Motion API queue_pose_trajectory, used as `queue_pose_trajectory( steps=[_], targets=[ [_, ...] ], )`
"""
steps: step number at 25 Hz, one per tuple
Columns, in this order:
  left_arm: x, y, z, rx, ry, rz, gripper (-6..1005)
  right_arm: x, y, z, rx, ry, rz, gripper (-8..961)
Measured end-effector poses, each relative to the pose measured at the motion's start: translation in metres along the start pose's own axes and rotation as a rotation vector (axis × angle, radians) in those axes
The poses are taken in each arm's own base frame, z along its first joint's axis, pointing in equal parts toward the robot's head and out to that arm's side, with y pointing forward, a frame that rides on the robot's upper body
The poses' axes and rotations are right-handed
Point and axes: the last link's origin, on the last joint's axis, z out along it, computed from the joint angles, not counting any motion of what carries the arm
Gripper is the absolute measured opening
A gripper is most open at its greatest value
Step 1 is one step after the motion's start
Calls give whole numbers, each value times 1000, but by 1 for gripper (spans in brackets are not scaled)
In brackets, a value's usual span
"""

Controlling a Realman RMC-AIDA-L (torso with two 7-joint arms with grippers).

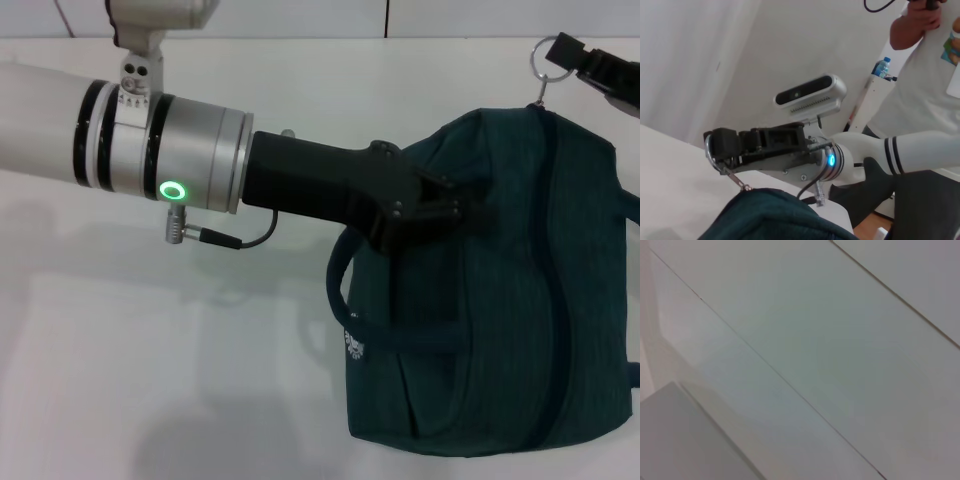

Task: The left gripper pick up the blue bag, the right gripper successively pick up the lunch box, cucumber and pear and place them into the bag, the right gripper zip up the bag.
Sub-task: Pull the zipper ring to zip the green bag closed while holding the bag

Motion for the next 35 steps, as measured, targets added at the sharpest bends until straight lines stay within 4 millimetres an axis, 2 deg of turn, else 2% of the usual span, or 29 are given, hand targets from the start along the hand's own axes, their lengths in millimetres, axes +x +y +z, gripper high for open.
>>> queue_pose_trajectory(
  steps=[10, 17, 28, 31, 35],
  targets=[
    [7, 15, -3, -94, 69, 75, 45, 9, -7, -4, 43, 24, 55, 47],
    [10, 16, -6, -101, 90, 103, 45, 17, -8, -5, 55, 34, 74, 48],
    [14, 2, -10, -7, 124, 79, 44, 15, -8, -9, 59, 18, 59, 49],
    [15, -4, -14, 27, 145, 64, 44, 14, -10, -14, 77, 16, 57, 150],
    [16, -15, -15, 80, 148, 41, 64, 4, -14, -40, 133, -33, 41, 271]
  ],
)
